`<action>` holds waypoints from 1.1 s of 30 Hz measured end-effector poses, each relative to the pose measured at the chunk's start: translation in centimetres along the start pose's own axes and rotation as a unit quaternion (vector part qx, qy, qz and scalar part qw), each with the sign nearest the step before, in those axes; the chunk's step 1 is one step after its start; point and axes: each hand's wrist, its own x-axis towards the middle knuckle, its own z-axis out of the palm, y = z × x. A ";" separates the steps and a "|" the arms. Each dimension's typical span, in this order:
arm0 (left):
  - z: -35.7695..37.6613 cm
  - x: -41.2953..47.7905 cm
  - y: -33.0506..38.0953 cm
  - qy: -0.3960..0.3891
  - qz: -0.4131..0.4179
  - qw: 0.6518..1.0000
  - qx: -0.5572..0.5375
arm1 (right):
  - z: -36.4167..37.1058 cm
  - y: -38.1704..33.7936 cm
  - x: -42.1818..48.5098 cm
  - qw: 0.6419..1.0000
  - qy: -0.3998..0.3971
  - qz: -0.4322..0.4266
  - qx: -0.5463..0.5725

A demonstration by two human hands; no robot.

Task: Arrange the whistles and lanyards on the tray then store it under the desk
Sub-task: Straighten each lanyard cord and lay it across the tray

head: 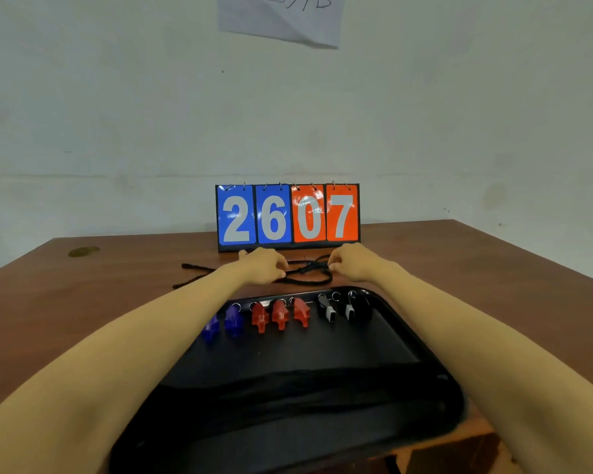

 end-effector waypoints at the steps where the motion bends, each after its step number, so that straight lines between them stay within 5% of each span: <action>1: 0.4 0.7 0.1 -0.009 0.008 1.000 0.000 | 0.3 -0.1 0.8 1.000 -0.005 0.001 -0.007; 6: 1.7 2.3 0.7 -0.031 0.031 0.998 0.033 | 1.2 -1.0 3.2 0.998 0.017 -0.047 -0.034; 11: 1.8 2.1 0.2 -0.035 0.036 0.998 0.035 | 1.8 -2.3 3.8 0.989 -0.055 -0.113 -0.081; 16: 1.1 1.2 -0.5 -0.050 0.025 0.997 0.051 | 2.2 -2.1 3.0 0.979 0.053 -0.107 -0.164; 22: 0.4 -0.4 -0.6 -0.047 -0.024 0.998 0.046 | 0.1 -0.5 1.2 0.977 0.149 -0.027 0.151; 25: -0.4 -0.9 0.6 0.072 -0.005 0.991 -0.114 | -1.8 -0.9 -0.2 0.950 0.165 -0.028 0.265; 27: -1.4 -1.5 2.6 0.115 0.029 0.957 -0.266 | -3.2 -1.4 -1.1 0.938 0.164 -0.042 0.302; 33: -4.1 -3.1 7.9 0.095 0.058 0.875 -0.472 | -6.3 -3.0 -3.4 0.906 0.186 -0.088 0.370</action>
